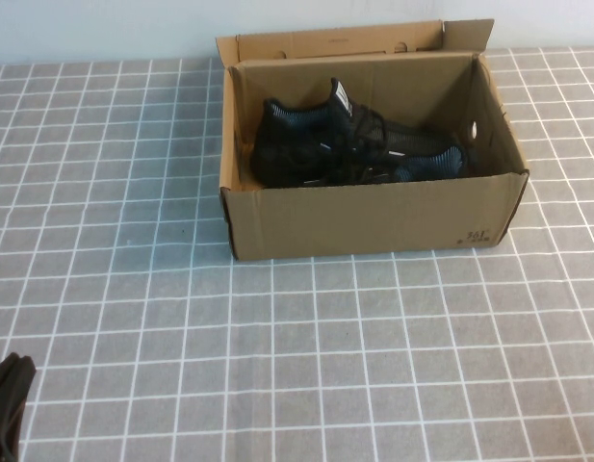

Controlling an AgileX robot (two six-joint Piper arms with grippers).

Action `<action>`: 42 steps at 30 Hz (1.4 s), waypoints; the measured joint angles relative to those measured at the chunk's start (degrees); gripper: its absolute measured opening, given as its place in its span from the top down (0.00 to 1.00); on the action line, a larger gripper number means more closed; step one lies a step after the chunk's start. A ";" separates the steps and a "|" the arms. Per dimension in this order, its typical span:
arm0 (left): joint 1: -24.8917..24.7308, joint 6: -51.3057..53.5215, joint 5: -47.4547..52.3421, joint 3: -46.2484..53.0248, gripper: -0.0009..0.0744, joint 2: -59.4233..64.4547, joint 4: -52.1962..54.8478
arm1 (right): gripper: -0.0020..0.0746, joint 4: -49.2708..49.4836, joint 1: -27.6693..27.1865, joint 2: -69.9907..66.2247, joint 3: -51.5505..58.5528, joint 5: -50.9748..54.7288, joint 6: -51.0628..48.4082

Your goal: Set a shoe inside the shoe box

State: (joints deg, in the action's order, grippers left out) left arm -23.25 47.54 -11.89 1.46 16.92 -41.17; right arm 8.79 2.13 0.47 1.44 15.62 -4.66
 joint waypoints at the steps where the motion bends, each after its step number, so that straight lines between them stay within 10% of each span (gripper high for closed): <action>1: 0.00 0.00 0.00 0.00 0.99 0.00 0.00 | 0.99 0.00 0.00 0.00 0.00 1.82 0.00; 37: 0.00 0.00 0.24 0.00 0.99 0.00 0.11 | 0.99 0.46 0.00 0.00 0.00 4.82 0.10; 42: 0.27 -5.79 -0.32 0.00 0.99 -0.56 13.20 | 0.99 0.46 0.00 0.00 0.00 4.82 0.10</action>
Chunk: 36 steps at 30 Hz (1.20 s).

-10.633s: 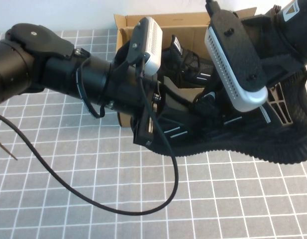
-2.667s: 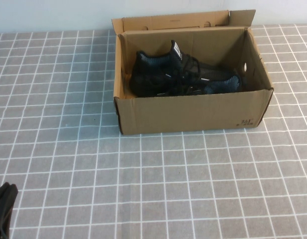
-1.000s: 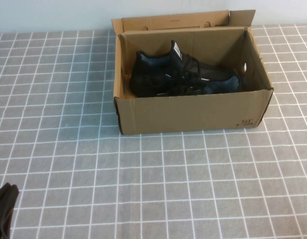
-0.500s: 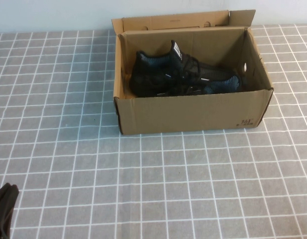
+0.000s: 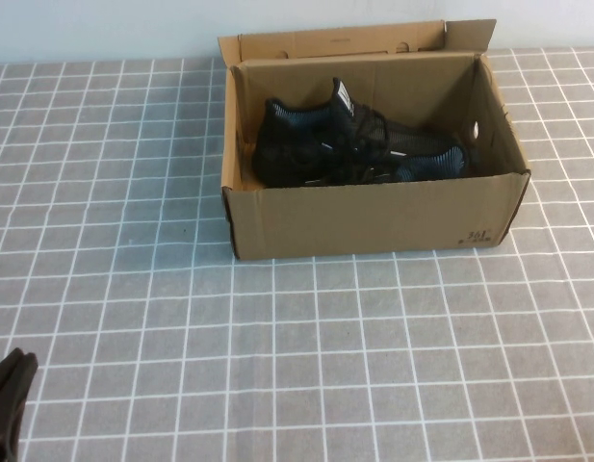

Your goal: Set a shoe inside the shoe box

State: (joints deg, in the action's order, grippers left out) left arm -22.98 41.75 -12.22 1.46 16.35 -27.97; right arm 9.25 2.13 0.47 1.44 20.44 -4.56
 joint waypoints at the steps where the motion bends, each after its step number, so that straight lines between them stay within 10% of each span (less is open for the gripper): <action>1: 0.53 -2.78 0.25 0.00 0.99 -0.42 3.69 | 0.99 0.00 0.00 0.00 0.00 0.00 0.00; 12: 15.55 -39.20 19.22 0.00 0.99 -14.66 32.64 | 0.99 0.14 0.00 0.00 0.00 0.00 0.00; 19: 16.11 -41.75 33.78 0.00 0.99 -16.86 33.58 | 0.99 0.14 0.00 0.00 0.00 0.00 0.00; 36: 16.11 -41.75 34.47 0.00 0.99 -16.95 33.48 | 0.99 0.14 0.00 0.00 0.00 0.00 -0.10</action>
